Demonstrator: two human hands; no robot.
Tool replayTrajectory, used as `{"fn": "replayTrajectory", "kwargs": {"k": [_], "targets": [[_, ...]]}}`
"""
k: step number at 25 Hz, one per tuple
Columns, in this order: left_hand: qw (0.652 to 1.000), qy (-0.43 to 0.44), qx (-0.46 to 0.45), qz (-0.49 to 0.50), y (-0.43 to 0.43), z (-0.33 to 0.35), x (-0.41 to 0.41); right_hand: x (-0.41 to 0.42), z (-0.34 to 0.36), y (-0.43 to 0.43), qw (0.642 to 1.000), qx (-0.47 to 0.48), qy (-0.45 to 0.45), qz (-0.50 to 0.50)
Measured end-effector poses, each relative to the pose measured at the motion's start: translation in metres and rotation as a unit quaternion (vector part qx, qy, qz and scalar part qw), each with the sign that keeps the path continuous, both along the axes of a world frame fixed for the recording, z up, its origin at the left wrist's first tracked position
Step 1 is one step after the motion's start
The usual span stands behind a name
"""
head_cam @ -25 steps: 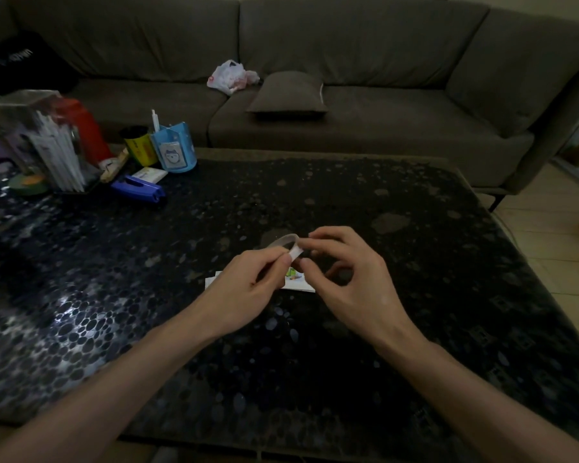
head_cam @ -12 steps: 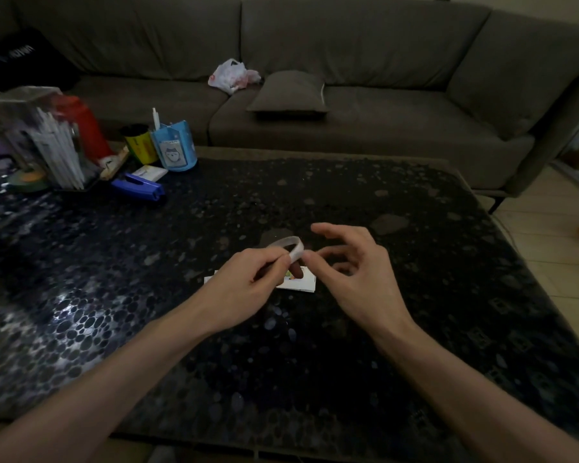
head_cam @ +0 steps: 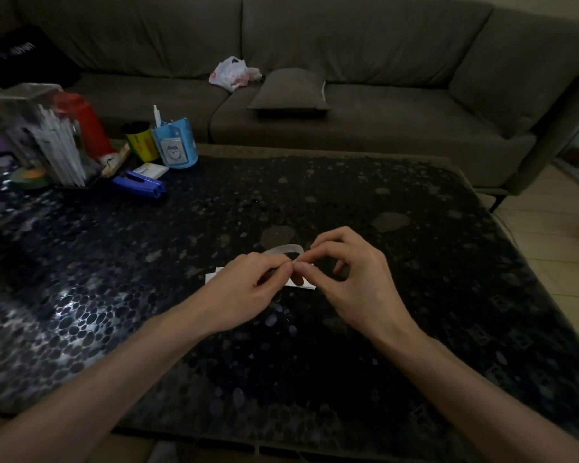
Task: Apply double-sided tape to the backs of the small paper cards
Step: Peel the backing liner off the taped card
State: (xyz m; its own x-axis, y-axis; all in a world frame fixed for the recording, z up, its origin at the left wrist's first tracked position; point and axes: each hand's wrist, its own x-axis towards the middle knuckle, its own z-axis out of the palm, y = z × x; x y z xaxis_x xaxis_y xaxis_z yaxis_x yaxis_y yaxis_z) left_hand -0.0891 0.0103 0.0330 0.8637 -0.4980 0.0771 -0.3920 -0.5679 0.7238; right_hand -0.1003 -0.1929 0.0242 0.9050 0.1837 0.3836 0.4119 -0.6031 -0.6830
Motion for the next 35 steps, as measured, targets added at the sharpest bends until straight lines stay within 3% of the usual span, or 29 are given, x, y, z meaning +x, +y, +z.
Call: {"fn": "replayTrajectory", "kwargs": {"k": [7,10,12,15,17,21,26,28,32,35], "targets": [[0.998,0.051,0.006,-0.022,-0.001,0.005,0.000,0.001,0.004,0.001,0.994,-0.078,0.038,0.063],[0.985,0.145,-0.088,-0.031,-0.003,0.009,0.000,-0.002,0.010,0.001,0.994,-0.053,0.041,0.090],[0.958,0.223,-0.178,-0.041,-0.002,0.010,-0.001,-0.004,0.014,0.001,0.993,-0.043,0.034,0.107],[0.915,0.297,-0.272,-0.023,0.003,0.005,0.004,-0.007,0.021,-0.003,0.987,0.098,0.029,0.122],[0.905,0.307,-0.296,-0.006,0.008,0.002,0.007,-0.004,0.024,-0.008,0.982,0.146,0.048,0.113],[0.915,0.284,-0.283,-0.031,0.007,-0.005,0.007,0.004,0.015,-0.008,0.983,0.107,0.090,0.115],[0.914,0.291,-0.278,-0.043,0.006,-0.006,0.005,0.010,0.009,-0.008,0.971,0.185,0.105,0.106],[0.891,0.338,-0.298,-0.059,0.005,-0.007,0.002,0.009,0.008,-0.006,0.962,0.218,0.123,0.110],[0.801,0.454,-0.378,-0.100,0.002,-0.009,-0.001,0.008,0.007,-0.001,0.940,0.268,0.167,0.128],[0.775,0.456,-0.429,-0.082,0.002,-0.006,0.003,0.008,0.009,0.005,0.924,0.314,0.189,0.111]]}}
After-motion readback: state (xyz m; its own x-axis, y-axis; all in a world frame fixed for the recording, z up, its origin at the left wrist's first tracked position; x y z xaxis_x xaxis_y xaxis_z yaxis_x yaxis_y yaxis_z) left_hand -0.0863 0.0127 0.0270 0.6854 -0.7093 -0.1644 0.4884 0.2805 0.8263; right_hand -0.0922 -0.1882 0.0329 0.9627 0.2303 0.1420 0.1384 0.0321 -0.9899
